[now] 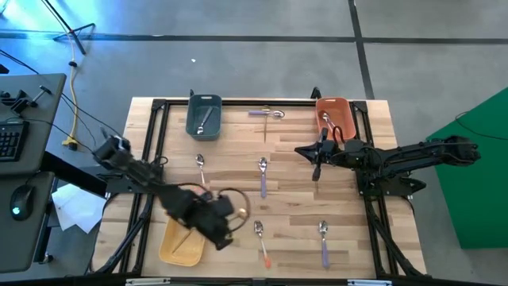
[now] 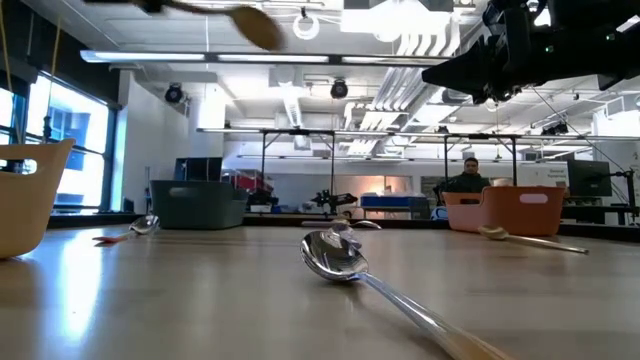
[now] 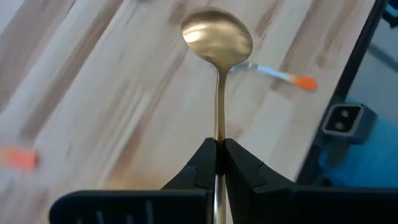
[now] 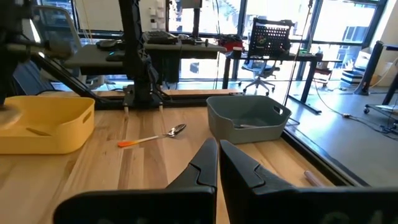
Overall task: Sort silverware by color (type)
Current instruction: Put the bottom left gold spoon into the yellow bin
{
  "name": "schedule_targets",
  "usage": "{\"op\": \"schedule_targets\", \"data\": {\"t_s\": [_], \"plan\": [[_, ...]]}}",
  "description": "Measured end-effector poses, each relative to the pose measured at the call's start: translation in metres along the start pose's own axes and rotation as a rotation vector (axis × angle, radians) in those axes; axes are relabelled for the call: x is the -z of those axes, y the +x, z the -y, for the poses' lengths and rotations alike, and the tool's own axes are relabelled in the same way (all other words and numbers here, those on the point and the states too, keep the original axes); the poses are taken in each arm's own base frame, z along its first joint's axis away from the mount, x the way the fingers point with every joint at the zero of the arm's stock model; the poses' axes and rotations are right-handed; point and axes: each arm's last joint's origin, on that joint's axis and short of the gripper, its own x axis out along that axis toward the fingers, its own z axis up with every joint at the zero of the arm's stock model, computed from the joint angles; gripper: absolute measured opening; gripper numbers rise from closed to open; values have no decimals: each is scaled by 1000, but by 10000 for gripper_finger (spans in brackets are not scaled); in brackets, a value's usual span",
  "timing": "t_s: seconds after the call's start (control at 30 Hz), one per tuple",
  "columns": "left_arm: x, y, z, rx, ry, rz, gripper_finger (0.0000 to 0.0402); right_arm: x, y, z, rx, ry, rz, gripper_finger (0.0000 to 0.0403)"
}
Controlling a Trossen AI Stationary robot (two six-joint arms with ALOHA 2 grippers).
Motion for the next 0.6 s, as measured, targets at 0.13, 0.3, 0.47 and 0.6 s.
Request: {"op": "schedule_targets", "data": {"t_s": [0.13,0.3,0.47,0.6], "plan": [[30,-29,-5,-38,-170,-46,4,1,0,0,-1,7,-7,0],[71,-44,-5,-103,-318,-80,3,1,0,0,-1,13,-7,0],[104,-38,-10,-143,-422,-19,3,1,0,0,0,13,-7,0],[122,-25,-19,-178,-453,1,3,1,0,0,0,7,-6,0]]}}
